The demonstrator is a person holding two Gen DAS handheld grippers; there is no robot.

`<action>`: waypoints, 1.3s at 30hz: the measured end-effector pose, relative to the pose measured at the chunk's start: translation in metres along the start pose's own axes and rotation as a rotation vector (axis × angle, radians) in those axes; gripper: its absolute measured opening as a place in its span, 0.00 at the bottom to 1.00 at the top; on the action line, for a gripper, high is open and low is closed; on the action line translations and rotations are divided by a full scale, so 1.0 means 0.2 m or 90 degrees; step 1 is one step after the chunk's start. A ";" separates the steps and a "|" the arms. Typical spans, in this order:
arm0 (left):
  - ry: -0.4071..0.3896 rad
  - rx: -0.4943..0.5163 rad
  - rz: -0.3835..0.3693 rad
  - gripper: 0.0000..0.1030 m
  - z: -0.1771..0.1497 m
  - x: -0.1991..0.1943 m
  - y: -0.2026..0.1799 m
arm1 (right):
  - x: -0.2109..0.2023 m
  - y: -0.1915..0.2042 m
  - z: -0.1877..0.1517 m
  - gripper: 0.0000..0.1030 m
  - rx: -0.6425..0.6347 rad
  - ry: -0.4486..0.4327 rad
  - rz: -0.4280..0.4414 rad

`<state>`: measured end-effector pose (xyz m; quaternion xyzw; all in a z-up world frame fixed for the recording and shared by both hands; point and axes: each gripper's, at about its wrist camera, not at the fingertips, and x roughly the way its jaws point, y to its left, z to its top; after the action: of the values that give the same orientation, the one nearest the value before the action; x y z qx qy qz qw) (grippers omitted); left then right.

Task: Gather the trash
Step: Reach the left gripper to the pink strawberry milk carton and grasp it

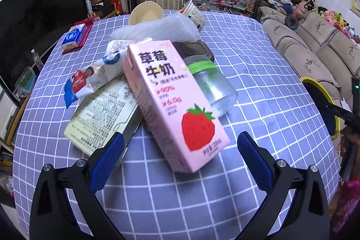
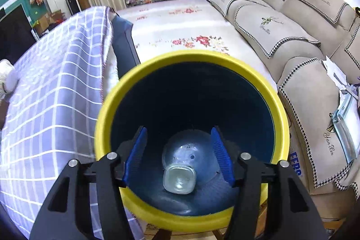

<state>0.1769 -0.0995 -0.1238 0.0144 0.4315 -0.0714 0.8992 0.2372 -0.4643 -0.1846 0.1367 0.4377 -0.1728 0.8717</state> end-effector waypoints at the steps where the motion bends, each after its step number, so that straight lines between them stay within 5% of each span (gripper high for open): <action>1: -0.002 0.002 0.001 0.96 0.00 0.00 -0.01 | -0.02 0.00 0.00 0.56 0.001 -0.005 0.002; 8: -0.002 0.012 0.039 0.95 0.04 0.05 -0.06 | -0.10 -0.01 0.02 0.58 0.005 -0.025 0.016; 18: 0.008 0.013 0.033 0.68 0.02 0.11 -0.03 | -0.10 0.01 0.01 0.60 0.003 -0.024 0.033; 32: -0.098 0.002 0.024 0.58 0.03 -0.19 0.05 | -0.12 0.05 0.01 0.61 -0.001 -0.031 0.045; 39: -0.105 -0.016 -0.013 0.50 0.05 -0.25 0.09 | -0.14 0.07 0.01 0.61 -0.003 -0.036 0.050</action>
<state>0.1550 -0.0765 -0.0791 -0.0070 0.3571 -0.0758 0.9309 0.2279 -0.4480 -0.1602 0.1468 0.4076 -0.1413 0.8901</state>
